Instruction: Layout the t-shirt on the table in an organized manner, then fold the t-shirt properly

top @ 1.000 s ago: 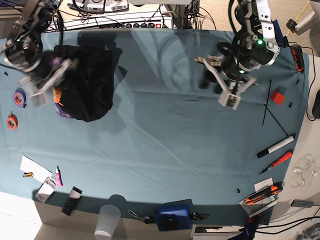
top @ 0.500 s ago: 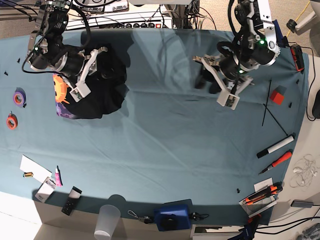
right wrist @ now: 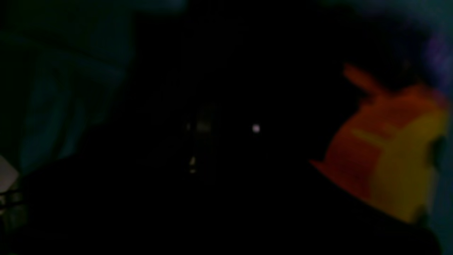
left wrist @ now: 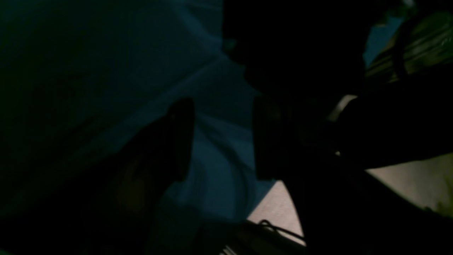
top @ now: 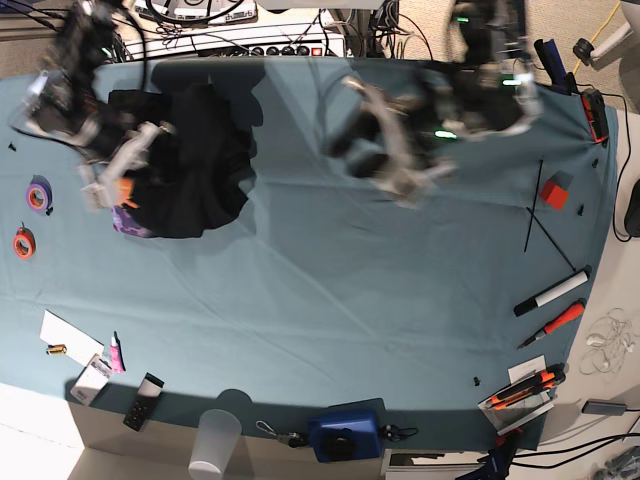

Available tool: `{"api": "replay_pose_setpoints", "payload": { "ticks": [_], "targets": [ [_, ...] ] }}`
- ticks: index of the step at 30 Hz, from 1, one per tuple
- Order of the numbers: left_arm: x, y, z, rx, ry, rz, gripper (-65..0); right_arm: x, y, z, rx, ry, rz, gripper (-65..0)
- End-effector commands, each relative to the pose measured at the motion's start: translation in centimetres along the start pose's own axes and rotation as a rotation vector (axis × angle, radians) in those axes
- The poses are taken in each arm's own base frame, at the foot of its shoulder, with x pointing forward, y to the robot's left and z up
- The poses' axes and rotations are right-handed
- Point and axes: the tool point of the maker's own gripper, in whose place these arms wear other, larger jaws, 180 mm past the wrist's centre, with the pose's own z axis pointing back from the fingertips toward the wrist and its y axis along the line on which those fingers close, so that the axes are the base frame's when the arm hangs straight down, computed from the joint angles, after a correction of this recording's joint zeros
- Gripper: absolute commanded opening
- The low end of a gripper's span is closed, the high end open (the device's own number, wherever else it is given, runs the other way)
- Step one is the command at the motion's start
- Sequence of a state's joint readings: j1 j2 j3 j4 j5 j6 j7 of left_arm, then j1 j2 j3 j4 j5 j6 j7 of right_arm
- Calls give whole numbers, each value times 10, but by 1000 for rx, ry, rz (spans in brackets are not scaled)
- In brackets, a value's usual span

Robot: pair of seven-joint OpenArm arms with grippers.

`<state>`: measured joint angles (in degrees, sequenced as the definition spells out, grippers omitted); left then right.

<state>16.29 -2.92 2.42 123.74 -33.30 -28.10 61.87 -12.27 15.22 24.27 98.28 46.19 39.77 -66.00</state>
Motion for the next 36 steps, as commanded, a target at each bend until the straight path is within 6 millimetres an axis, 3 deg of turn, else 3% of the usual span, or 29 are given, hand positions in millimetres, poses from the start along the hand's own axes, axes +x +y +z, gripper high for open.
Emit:
{"api": "replay_pose_setpoints", "payload": {
  "ticks": [1, 4, 7, 11, 16, 19, 22, 26, 29, 36],
  "targets": [
    [10, -5, -1, -7, -37, -22, -373, 13, -1, -3, 15, -34, 10, -526],
    [13, -13, -8, -3, -45, 4, -373, 14, 2, -16, 51, 4, 0, -526],
    [20, -29, -13, -45, -78, -7, -373, 30, 12, -10, 103, -4, 13, -526],
    [24, -45, -17, -92, -96, -20, -373, 67, 10, 21, 71, -138, 54, -526],
    [30, -62, -24, -126, -118, -48, -351, 95, -24, 78, -142, -266, 98, -523],
    [32, -67, -33, -96, -125, -34, -300, 81, -53, 101, -277, -241, 70, -438],
    [25, -68, -45, -69, -106, -15, -267, 59, -69, 114, -360, -190, 61, -364],
    [23, -66, -60, -50, -153, 60, -263, 37, -86, 124, -455, -109, 28, -361],
    [26, -59, -72, -10, -154, 146, -263, 34, -100, 134, -534, -88, -11, -361],
    [35, -70, -103, -87, -85, 233, -263, 33, -126, 153, -706, -69, 1, -361]
  ]
}}
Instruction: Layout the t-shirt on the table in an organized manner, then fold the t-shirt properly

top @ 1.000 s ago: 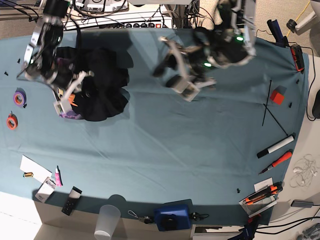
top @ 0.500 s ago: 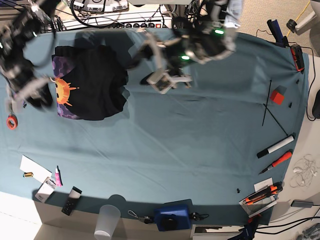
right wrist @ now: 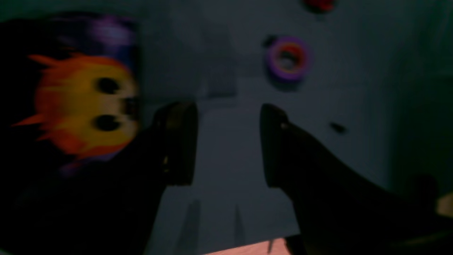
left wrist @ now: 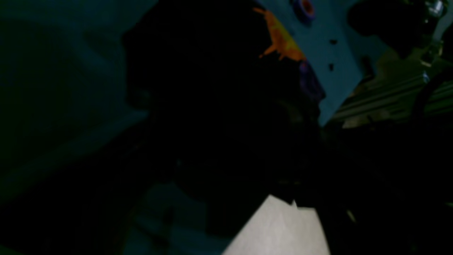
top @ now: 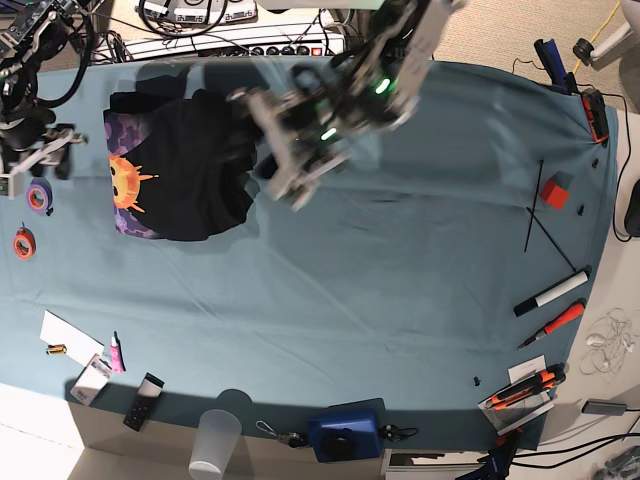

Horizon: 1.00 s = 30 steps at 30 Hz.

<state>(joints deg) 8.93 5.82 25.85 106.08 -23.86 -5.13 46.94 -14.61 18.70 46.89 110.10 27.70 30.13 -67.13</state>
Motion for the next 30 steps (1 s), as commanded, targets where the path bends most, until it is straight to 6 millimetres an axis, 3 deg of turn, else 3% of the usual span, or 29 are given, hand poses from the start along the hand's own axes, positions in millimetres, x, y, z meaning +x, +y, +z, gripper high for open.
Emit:
{"api": "replay_pose_setpoints", "payload": {
  "ticks": [1, 7, 14, 17, 22, 26, 30],
  "targets": [
    [13, -8, -4, -27, -34, 1, -263, 17, -10, 5, -37, -62, 12, -361],
    [-6, 3, -28, -40, 70, 38, -263, 20, -17, 3, -70, -85, 10, -361],
    [-17, 14, -41, -35, 123, 57, -263, -21, -23, -21, -40, 24, -81, -362],
    [-24, 17, -47, -50, 151, 89, -263, -30, -22, -28, -18, 32, -92, -362],
    [-28, 13, -55, -98, 177, 133, -263, -19, -4, -29, 86, -25, -89, -362],
    [-36, 18, -64, -90, 214, 148, -264, -22, 12, -34, 131, 0, -64, -362],
    [-39, 18, -70, -122, 233, 208, -266, -25, 44, -43, 209, 32, -9, -362]
  ]
}}
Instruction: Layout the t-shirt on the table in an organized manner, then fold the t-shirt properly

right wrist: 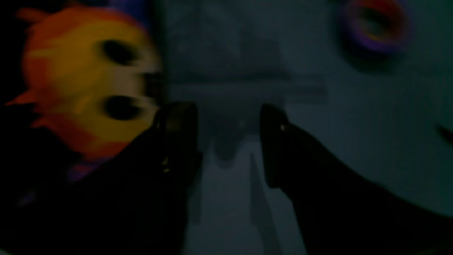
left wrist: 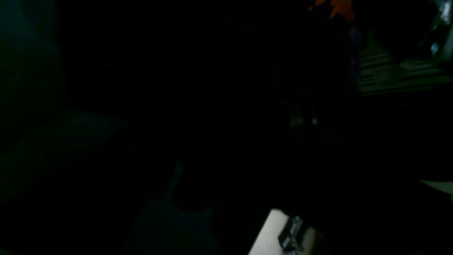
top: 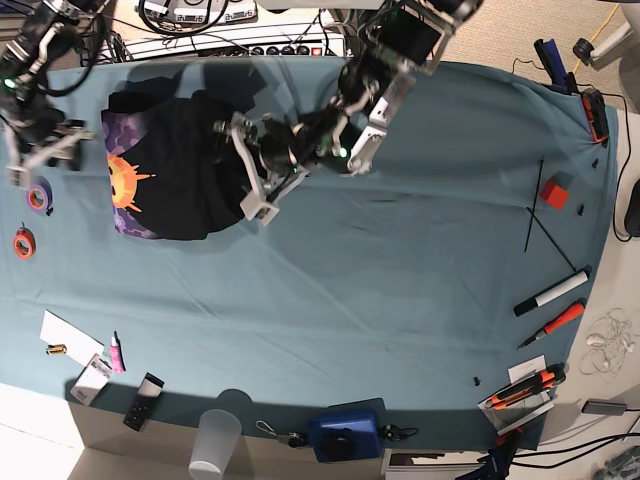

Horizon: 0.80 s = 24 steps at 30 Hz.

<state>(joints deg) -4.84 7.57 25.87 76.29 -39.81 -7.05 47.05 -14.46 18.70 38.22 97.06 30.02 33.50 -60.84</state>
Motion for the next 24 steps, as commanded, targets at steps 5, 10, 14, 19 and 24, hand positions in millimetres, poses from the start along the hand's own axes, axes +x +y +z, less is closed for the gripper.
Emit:
{"api": "replay_pose_setpoints", "payload": {
  "ticks": [5, 10, 14, 19, 24],
  "targets": [
    [6, -5, -8, -8, -10, 13, -322, 13, 27, -10, 68, -14, 77, -362],
    [3, -8, -11, -49, -9, 76, -492, 19, 38, -15, 91, -27, 71, -362],
    [6, -20, -9, -117, -25, 97, -598, 28, 46, -16, 129, -56, 50, -362],
    [8, -53, -2, -304, -33, -8, -650, 27, 57, -14, 188, -44, 52, -362],
    [9, -64, 2, -362, -14, -50, -650, 24, 62, -14, 214, -24, 40, -362]
  ]
}}
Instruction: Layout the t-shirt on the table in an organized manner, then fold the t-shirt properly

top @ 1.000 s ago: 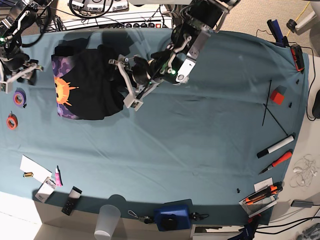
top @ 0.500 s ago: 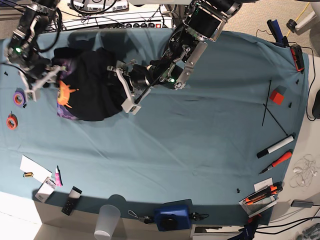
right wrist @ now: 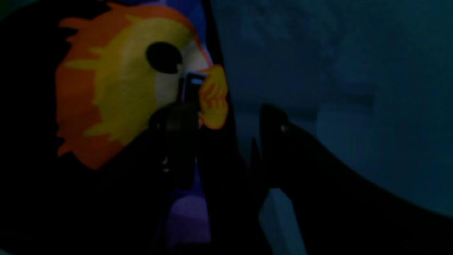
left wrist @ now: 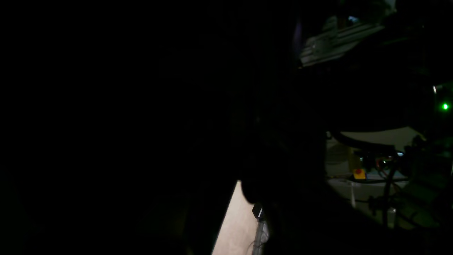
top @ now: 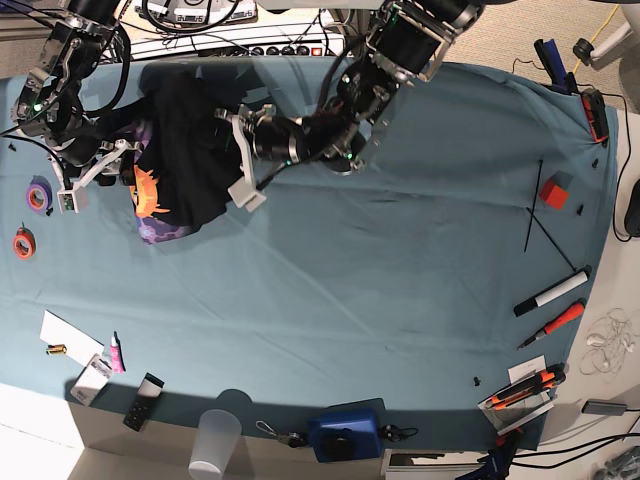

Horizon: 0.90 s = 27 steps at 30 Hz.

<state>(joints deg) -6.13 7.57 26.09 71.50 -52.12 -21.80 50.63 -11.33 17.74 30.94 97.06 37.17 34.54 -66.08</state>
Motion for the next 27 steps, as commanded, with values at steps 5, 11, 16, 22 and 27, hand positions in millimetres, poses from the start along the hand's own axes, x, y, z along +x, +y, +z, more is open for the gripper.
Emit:
{"api": "replay_pose_setpoints", "payload": {
  "ticks": [5, 11, 16, 22, 27],
  "targets": [
    [41, -21, 0, -58, -68, -75, -650, 11, 8, 4, 51, -29, 3, -362],
    [72, -23, 6, -35, -80, -165, -650, 26, 9, 4, 54, -80, 10, -362],
    [101, -19, 12, 34, -73, -286, -650, 27, 26, 3, 139, -91, -8, -362],
    [102, -8, 17, 114, 30, -284, -650, 0, 48, -4, 201, 17, -40, -362],
    [108, -5, 17, 132, -3, -307, -650, 0, 55, -3, 243, 15, -56, -362]
  ]
}}
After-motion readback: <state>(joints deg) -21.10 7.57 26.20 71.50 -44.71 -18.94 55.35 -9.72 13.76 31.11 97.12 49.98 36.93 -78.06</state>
